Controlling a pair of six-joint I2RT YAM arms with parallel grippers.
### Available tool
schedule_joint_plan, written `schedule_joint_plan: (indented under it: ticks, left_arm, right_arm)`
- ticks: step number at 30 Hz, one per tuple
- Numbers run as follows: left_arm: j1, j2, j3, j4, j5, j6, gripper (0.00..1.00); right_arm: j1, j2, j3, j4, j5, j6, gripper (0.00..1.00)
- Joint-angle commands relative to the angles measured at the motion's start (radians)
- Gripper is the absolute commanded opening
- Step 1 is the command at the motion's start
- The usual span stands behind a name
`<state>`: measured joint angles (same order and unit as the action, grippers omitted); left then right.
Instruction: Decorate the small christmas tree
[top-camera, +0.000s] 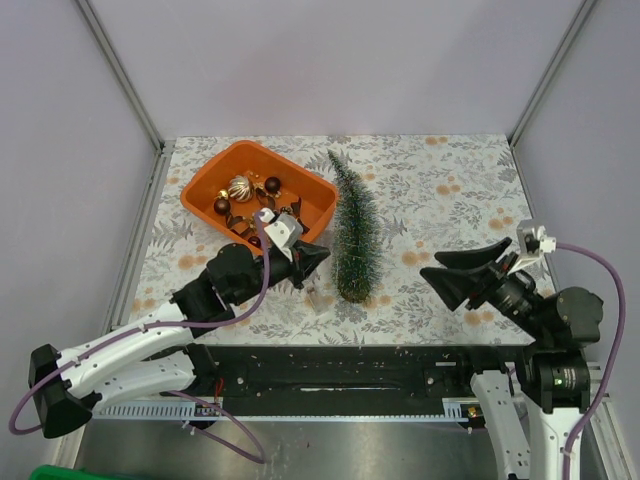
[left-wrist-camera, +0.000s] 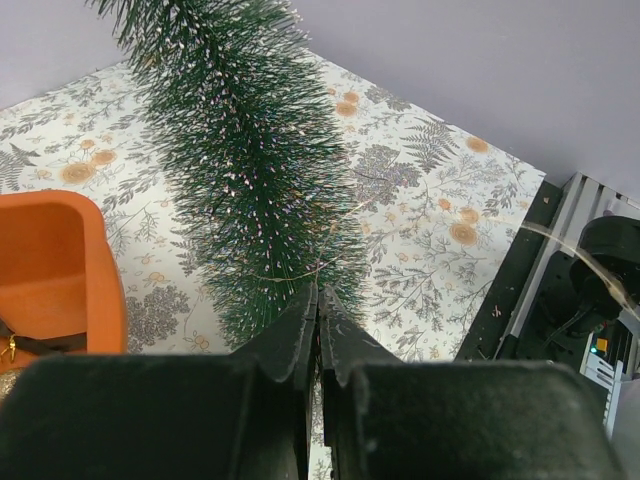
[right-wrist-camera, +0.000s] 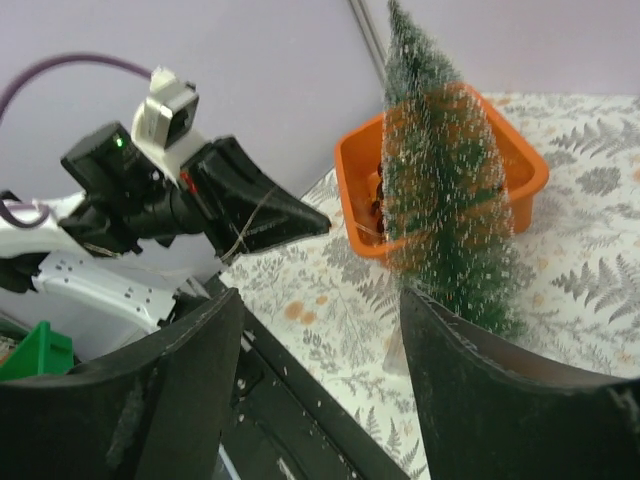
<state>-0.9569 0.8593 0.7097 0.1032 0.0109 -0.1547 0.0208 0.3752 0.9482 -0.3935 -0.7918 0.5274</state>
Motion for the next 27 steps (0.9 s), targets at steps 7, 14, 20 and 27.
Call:
schedule_joint_plan:
  ticks: [7,14,20,27]
  left_arm:
    - [0.007,0.066,0.068,0.026,0.041,-0.022,0.05]
    - [0.012,0.112,0.125,-0.022,0.034,-0.031,0.05]
    - [0.015,0.136,0.128,-0.017,0.038,-0.029,0.05]
    - [0.024,0.138,0.145,-0.033,0.037,-0.026,0.04]
  right_arm:
    - [-0.004,-0.032,-0.109,0.01,-0.031,-0.002,0.75]
    - [0.011,0.226,0.015,-0.001,0.233,-0.154,0.77]
    - [0.369,0.52,0.334,-0.079,0.734,-0.347,0.76]
    - [0.668,0.581,0.447,-0.021,0.985,-0.408,0.75]
